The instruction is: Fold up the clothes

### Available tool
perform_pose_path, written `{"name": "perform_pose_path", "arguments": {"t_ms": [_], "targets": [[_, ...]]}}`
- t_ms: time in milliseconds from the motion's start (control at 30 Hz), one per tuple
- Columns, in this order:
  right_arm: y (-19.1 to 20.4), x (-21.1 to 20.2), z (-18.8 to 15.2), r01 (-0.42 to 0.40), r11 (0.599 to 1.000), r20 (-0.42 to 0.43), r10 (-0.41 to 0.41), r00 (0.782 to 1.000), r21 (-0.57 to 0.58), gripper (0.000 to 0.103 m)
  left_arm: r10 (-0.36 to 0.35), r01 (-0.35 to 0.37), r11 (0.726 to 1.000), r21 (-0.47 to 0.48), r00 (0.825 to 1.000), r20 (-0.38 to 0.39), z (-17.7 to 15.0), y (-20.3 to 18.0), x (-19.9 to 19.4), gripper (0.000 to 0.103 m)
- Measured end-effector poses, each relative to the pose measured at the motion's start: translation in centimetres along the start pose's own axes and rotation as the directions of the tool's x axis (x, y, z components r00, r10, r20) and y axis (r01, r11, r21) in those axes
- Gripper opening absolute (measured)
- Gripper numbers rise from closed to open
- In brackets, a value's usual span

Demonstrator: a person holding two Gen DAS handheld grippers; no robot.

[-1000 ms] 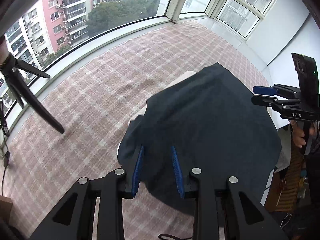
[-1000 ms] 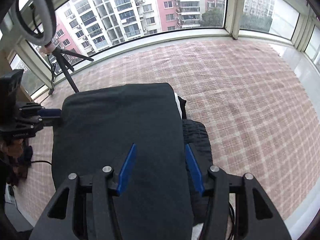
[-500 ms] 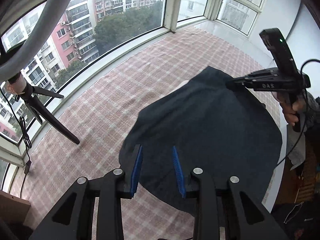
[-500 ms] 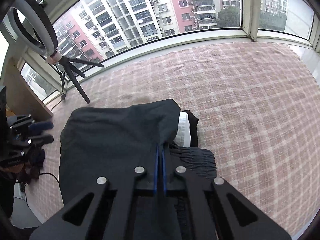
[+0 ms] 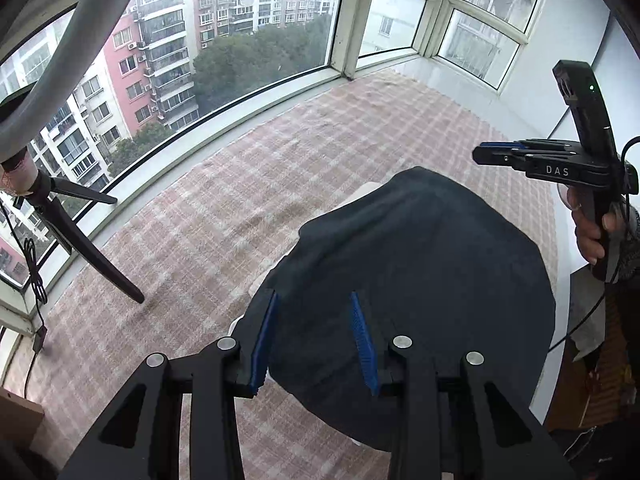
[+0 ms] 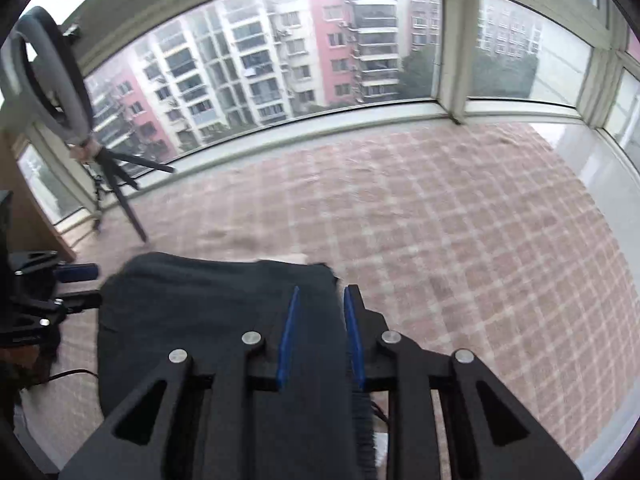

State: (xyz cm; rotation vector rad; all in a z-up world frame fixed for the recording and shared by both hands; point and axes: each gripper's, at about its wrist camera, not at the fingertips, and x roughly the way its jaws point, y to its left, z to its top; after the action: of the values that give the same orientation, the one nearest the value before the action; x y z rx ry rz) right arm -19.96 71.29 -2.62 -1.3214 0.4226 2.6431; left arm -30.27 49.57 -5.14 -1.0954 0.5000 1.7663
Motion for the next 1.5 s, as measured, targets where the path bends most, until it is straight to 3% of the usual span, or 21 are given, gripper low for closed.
{"name": "perform_pose_path", "arguments": {"t_ms": [67, 133, 267, 367, 500, 533, 633, 733, 867, 967, 1100, 1233, 1367, 1500], "targets": [[2.2, 1.5, 0.7, -0.073, 0.997, -0.018, 0.072, 0.997, -0.039, 0.027, -0.026, 0.026, 0.999, 0.023, 1.000, -0.009, 0.5, -0.9, 1.0, 0.034], [4.4, 4.5, 0.8, -0.093, 0.992, -0.072, 0.087, 0.994, -0.085, 0.031, -0.030, 0.030, 0.999, 0.034, 0.999, -0.018, 0.9, -1.4, 2.6, 0.034], [4.1, 10.3, 0.4, 0.079, 0.990, -0.146, -0.096, 0.985, -0.118, 0.031, 0.092, -0.092, 0.996, 0.013, 0.993, -0.069, 1.3, 1.1, 6.2, 0.037], [0.3, 11.2, 0.2, 0.133, 0.991, -0.174, -0.129, 0.976, 0.011, 0.031, 0.099, -0.107, 0.991, -0.085, 0.990, -0.096, 1.4, 4.2, 6.9, 0.039], [-1.6, 5.7, -0.2, 0.097, 0.990, -0.093, -0.088, 0.992, 0.098, 0.032, 0.160, -0.162, 0.985, -0.061, 0.987, -0.035, 0.9, 3.4, 3.0, 0.035], [-1.5, 4.1, -0.7, 0.086, 0.992, -0.073, -0.080, 0.994, 0.092, 0.037, 0.155, -0.155, 0.987, -0.049, 0.988, -0.019, 0.6, 2.7, 1.8, 0.035], [-0.1, -0.6, -3.2, 0.035, 0.998, -0.011, -0.035, 0.999, 0.055, 0.058, 0.092, -0.092, 0.995, -0.025, 0.996, 0.017, -1.0, -0.4, -1.8, 0.037], [1.6, -3.4, -6.9, -0.008, 0.999, 0.012, 0.007, 1.000, 0.039, 0.059, 0.030, -0.031, 0.999, 0.017, 0.999, 0.032, -3.2, -4.4, -4.0, 0.037], [2.9, -3.0, -11.0, 0.001, 0.999, -0.058, 0.002, 0.998, 0.042, 0.060, -0.016, 0.017, 0.999, 0.045, 1.000, -0.011, -6.5, -8.3, -4.1, 0.037], [3.4, -2.9, -13.9, 0.048, 0.999, -0.127, -0.046, 0.991, 0.018, 0.060, 0.010, -0.006, 0.999, 0.043, 0.996, -0.088, -8.9, -9.4, -2.5, 0.037], [3.6, -5.2, -17.4, 0.154, 0.985, -0.188, -0.166, 0.968, -0.079, 0.060, 0.089, -0.082, 0.995, 0.052, 0.984, -0.152, -13.0, -8.8, -3.9, 0.037], [2.3, -8.7, -20.0, 0.248, 0.967, -0.198, -0.253, 0.947, -0.048, 0.060, 0.145, -0.159, 0.985, -0.068, 0.973, -0.179, -17.4, -6.1, -7.5, 0.040], [2.3, -11.3, -21.7, 0.189, 0.977, -0.160, -0.172, 0.972, 0.095, 0.060, 0.178, -0.208, 0.949, -0.237, 0.973, -0.145, -20.9, -4.2, -12.0, 0.047], [4.9, -11.6, -22.5, 0.104, 0.980, -0.125, -0.084, 0.989, 0.171, 0.061, 0.231, -0.249, 0.917, -0.312, 0.968, -0.093, -23.0, -4.5, -15.3, 0.053]]}}
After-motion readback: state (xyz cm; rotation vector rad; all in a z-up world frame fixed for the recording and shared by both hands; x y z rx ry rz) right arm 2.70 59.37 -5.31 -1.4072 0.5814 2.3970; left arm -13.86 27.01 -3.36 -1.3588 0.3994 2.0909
